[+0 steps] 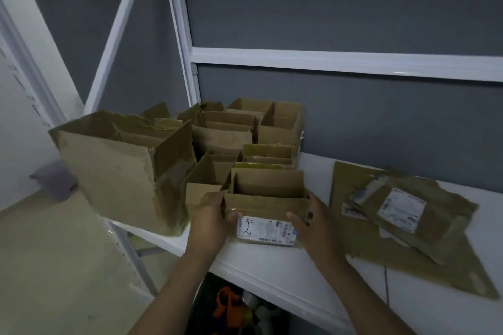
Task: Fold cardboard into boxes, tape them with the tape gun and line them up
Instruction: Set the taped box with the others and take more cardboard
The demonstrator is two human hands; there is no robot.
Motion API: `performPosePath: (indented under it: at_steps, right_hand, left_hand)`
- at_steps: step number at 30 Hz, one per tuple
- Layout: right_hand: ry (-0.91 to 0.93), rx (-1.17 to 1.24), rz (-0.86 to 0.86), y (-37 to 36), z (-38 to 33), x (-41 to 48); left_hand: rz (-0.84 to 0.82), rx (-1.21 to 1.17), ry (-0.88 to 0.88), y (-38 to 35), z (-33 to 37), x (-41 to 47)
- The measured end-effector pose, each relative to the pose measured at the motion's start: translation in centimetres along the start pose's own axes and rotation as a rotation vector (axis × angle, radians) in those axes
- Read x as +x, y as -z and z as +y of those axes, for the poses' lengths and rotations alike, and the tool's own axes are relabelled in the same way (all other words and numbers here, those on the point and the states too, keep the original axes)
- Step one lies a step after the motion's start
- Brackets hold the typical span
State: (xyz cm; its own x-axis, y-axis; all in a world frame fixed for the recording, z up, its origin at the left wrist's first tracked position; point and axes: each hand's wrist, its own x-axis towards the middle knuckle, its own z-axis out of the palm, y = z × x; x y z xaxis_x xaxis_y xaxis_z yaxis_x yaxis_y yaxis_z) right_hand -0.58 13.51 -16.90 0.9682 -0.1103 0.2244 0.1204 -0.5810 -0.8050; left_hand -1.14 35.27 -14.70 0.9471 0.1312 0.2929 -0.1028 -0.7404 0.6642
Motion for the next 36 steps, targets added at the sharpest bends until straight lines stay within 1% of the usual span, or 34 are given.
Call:
performPosePath:
  at_steps: [4, 8, 10, 12, 15, 18, 21, 25, 27, 29, 31, 34, 36]
  right_hand:
    - [-0.011, -0.051, 0.019, -0.3, -1.2, -0.3]
    - [-0.045, -0.112, -0.021, 0.4, -2.1, -1.1]
    - [-0.036, -0.19, -0.053, 1.2, -2.1, -1.5]
    - [-0.03, -0.346, -0.071, 2.6, -2.1, -1.9]
    - [-0.077, -0.57, -0.112, 5.4, -2.1, -2.3]
    - [-0.107, -0.638, -0.116, 8.9, -1.1, -2.8]
    - [-0.099, -0.712, -0.108, 12.9, 0.3, -3.2]
    - [-0.118, -0.835, -0.104, 18.2, 3.6, -3.2]
    - [-0.095, -0.875, -0.114, 21.0, 5.5, -2.8]
    - [-0.134, -0.857, -0.143, 23.4, 7.4, -2.3]
    - [-0.175, -0.847, -0.166, 25.2, 9.4, -1.4]
    - [-0.141, -0.886, -0.24, 26.3, 12.8, 0.2]
    - [-0.141, -0.823, -0.284, 26.3, 14.5, 1.2]
  left_hand:
    - [0.026, 0.202, -0.094, 0.3, -1.5, 0.7]
    - [-0.021, 0.301, -0.218, 1.7, -2.1, 1.2]
    - [-0.019, 0.311, -0.289, 2.3, -1.8, 1.3]
    - [-0.006, 0.345, -0.364, 2.7, -0.4, 1.3]
    - [-0.031, 0.401, -0.481, 2.4, 2.5, 1.2]
    - [-0.09, 0.392, -0.6, 0.6, 6.2, 1.2]
    - [-0.161, 0.406, -0.664, -2.2, 10.6, 1.1]
    - [-0.208, 0.435, -0.675, -8.1, 15.8, 1.2]
    - [-0.271, 0.486, -0.644, -11.3, 17.9, 1.4]
    - [-0.331, 0.525, -0.578, -14.3, 19.4, 1.5]
    - [-0.379, 0.504, -0.501, -16.8, 20.0, 1.6]
    - [-0.443, 0.49, -0.417, -19.9, 19.7, 2.0]
    - [-0.484, 0.474, -0.356, -21.5, 19.5, 2.5]
